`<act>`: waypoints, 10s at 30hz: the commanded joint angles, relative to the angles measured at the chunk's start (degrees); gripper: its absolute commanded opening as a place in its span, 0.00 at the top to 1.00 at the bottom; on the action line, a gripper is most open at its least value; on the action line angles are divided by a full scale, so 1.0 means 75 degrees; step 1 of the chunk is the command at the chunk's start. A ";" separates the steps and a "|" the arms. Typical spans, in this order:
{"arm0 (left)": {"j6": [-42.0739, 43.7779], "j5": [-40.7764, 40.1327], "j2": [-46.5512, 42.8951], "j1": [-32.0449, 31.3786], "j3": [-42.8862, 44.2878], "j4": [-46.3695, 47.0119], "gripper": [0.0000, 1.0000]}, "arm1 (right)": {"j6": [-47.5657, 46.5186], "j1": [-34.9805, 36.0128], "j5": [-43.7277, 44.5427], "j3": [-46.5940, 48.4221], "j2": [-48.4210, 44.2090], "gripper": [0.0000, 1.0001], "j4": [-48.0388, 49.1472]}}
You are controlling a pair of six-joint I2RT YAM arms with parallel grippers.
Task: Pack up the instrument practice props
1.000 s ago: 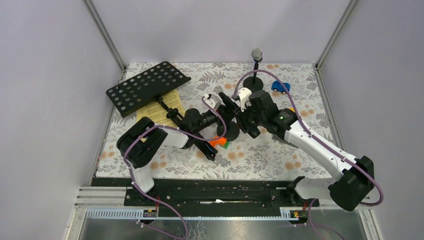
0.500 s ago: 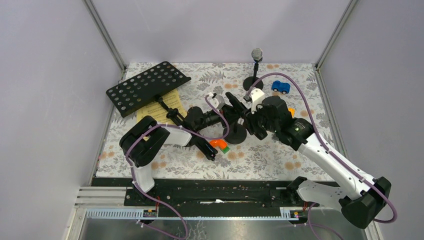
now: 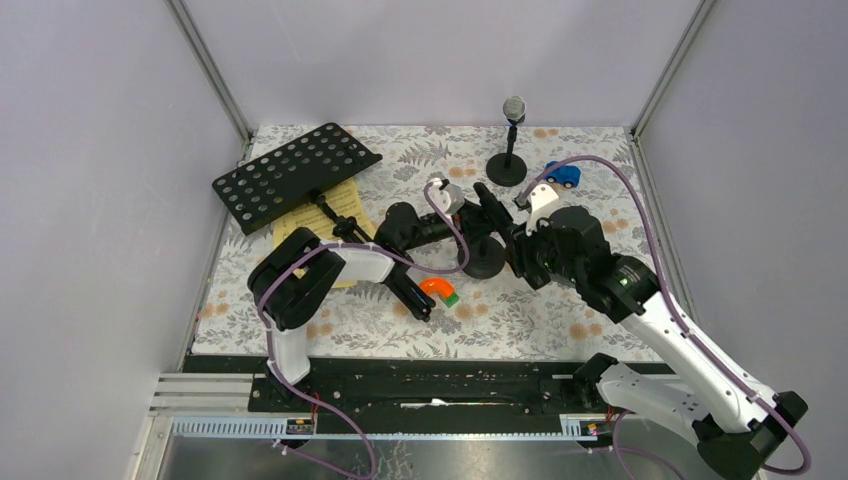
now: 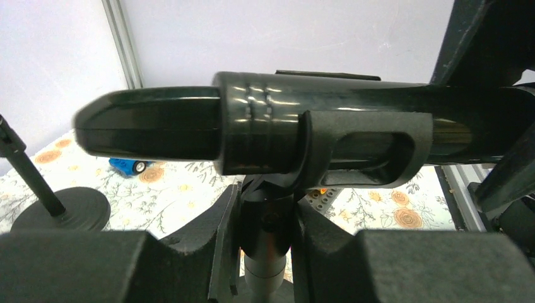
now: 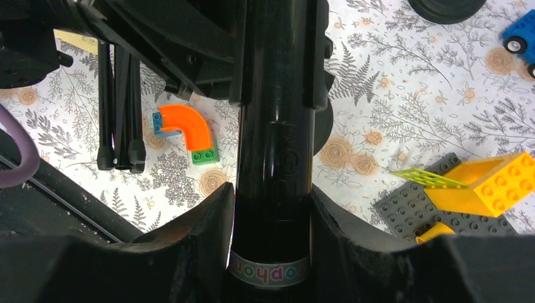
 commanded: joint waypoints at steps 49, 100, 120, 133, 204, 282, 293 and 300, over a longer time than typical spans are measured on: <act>0.0148 -0.2441 -0.1271 0.1998 -0.0008 -0.2142 0.01 | 0.4521 0.0118 0.1761 -0.3384 0.3930 0.93 0.6256; -0.1337 -0.4565 -0.8192 0.1949 -0.1106 -0.9925 0.01 | 0.2167 -0.2361 0.2431 0.9363 0.8158 0.00 -0.0603; -0.1962 -0.3373 -0.7823 0.3016 -0.1158 -0.9841 0.01 | 0.1280 -0.2559 0.2441 0.8659 0.8347 0.56 -0.0099; -0.1810 -0.2864 -0.8273 0.3028 -0.1652 -0.8737 0.01 | 0.0832 -0.2553 0.1311 0.5982 0.5825 1.00 0.0977; 0.0720 -0.6583 -0.3517 -0.2404 -0.1159 -0.2169 1.00 | 0.3081 -0.0718 -0.3363 -0.1033 -0.1367 1.00 0.2587; 0.2536 -0.6139 -0.4650 -0.2015 -0.1319 -0.4467 1.00 | 0.1712 -0.0139 -0.4796 0.0999 0.0568 1.00 -0.0665; -0.0815 -0.5458 -0.4825 -0.0413 -0.0995 -0.4956 1.00 | 0.1378 -0.0143 -0.4246 -0.1392 -0.1755 1.00 0.3106; -0.0784 -0.5612 -0.5136 0.0355 -0.0894 -0.5246 1.00 | 0.0930 -0.0145 -0.4508 -0.1272 -0.1827 1.00 0.1996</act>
